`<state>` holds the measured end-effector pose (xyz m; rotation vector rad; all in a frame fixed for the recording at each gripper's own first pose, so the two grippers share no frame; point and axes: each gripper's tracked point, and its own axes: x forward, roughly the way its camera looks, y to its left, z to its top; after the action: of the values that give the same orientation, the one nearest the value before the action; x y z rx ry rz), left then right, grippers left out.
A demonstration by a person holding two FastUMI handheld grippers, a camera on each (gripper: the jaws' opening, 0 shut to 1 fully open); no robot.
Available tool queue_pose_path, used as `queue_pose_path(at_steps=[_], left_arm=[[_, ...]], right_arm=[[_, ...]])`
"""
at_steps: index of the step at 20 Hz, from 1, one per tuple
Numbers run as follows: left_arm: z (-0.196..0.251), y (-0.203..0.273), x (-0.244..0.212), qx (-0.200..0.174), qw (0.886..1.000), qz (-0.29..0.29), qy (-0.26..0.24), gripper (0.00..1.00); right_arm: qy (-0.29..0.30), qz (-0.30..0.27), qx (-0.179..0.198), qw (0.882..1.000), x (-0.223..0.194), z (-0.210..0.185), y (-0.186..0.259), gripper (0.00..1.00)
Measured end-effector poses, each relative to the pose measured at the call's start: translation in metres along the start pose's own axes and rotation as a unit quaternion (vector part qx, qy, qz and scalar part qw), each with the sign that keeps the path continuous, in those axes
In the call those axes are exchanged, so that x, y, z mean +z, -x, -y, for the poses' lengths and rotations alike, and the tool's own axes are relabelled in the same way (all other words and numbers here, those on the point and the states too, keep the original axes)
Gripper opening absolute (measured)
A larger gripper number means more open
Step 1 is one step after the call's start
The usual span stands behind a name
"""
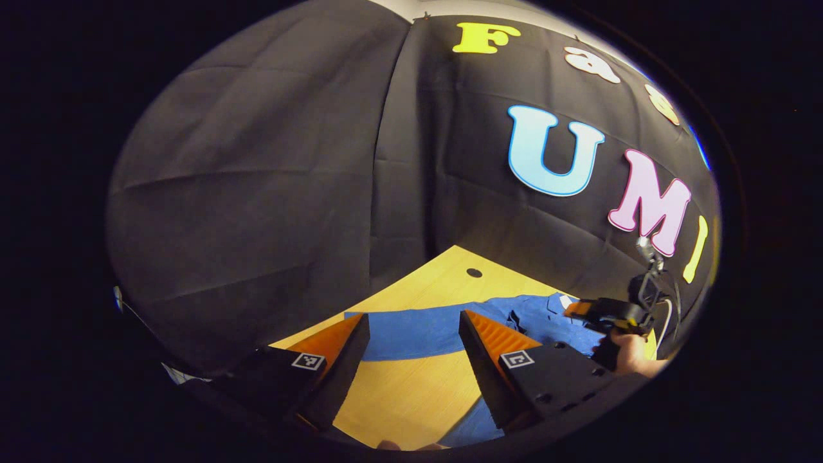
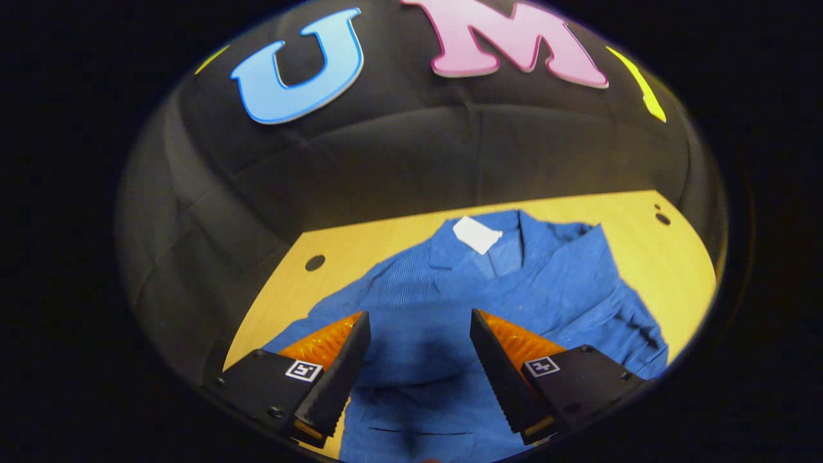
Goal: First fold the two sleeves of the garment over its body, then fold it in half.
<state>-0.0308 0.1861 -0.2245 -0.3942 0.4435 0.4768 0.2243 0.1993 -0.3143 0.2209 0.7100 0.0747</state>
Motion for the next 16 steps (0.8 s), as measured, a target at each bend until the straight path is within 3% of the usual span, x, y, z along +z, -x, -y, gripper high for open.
queue_pose_path(at_steps=[3, 8, 10, 12, 15, 16], left_arm=[[-0.018, -0.019, 0.0, 0.019, 1.0, 0.001, -0.011, 0.83], [-0.045, -0.063, -0.007, 0.018, 0.998, -0.03, -0.059, 0.83], [-0.052, -0.085, -0.018, 0.011, 0.997, -0.053, -0.052, 0.83], [-0.072, -0.109, -0.036, 0.029, 0.995, -0.083, -0.056, 0.83], [-0.082, -0.13, -0.049, 0.035, 0.991, -0.109, -0.067, 0.83], [-0.083, -0.138, -0.052, 0.038, 0.99, -0.118, -0.066, 0.83]], right_arm=[[0.029, 0.051, -0.005, 0.998, 0.042, 0.024, 0.041, 0.98], [0.062, 0.12, -0.03, 0.99, 0.094, 0.071, 0.132, 0.98], [0.078, 0.152, -0.043, 0.984, 0.111, 0.091, 0.175, 0.97], [0.091, 0.177, -0.064, 0.978, 0.122, 0.112, 0.222, 0.97], [0.119, 0.236, -0.104, 0.959, 0.147, 0.144, 0.289, 0.97], [0.12, 0.25, -0.113, 0.954, 0.152, 0.15, 0.309, 0.85]])
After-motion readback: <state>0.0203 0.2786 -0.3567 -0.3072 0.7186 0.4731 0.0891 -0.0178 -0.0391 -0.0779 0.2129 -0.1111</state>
